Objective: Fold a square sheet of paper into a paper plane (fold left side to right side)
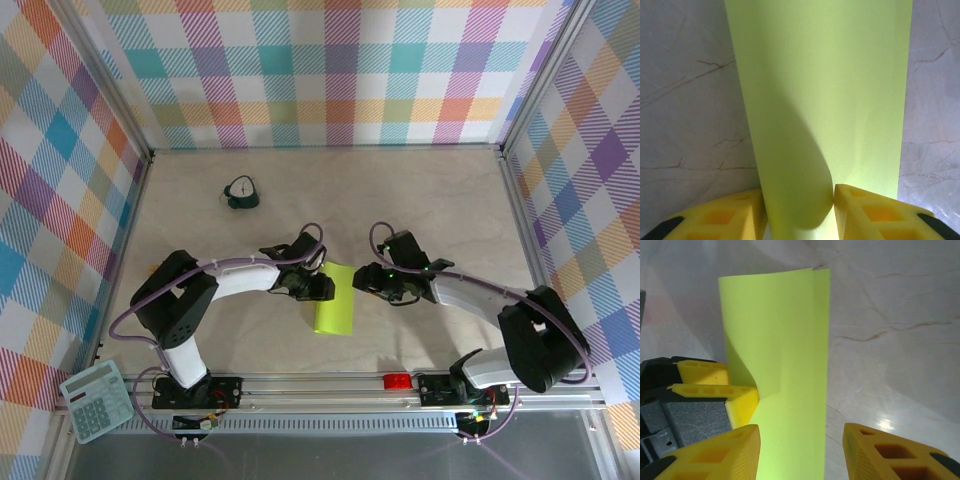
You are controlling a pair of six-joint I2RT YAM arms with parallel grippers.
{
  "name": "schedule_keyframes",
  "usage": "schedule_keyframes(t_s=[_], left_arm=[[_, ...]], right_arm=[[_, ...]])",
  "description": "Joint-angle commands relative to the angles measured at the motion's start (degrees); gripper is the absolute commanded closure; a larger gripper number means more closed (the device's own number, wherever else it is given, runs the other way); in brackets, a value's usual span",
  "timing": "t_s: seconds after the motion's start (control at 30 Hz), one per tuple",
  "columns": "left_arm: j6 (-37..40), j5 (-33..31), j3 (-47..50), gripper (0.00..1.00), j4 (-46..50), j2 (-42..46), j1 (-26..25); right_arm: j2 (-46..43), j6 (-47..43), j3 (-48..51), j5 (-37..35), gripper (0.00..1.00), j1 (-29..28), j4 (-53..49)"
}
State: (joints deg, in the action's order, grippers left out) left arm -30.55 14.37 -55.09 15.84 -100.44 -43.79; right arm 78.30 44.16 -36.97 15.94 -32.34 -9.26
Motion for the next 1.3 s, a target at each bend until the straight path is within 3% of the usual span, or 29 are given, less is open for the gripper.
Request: schedule_keyframes(t_s=[0.0,1.27], left_arm=[[1.28,-1.4,0.29,0.57,2.15,-5.52,-2.14],[0.93,-2.77,-5.31,0.5,7.19,-11.29,-3.94]], right_arm=[[-1.98,-0.74,1.19,-2.23,0.52,0.26,-3.42],[-0.09,-0.66,0.52,-2.06,0.52,0.21,-3.97]])
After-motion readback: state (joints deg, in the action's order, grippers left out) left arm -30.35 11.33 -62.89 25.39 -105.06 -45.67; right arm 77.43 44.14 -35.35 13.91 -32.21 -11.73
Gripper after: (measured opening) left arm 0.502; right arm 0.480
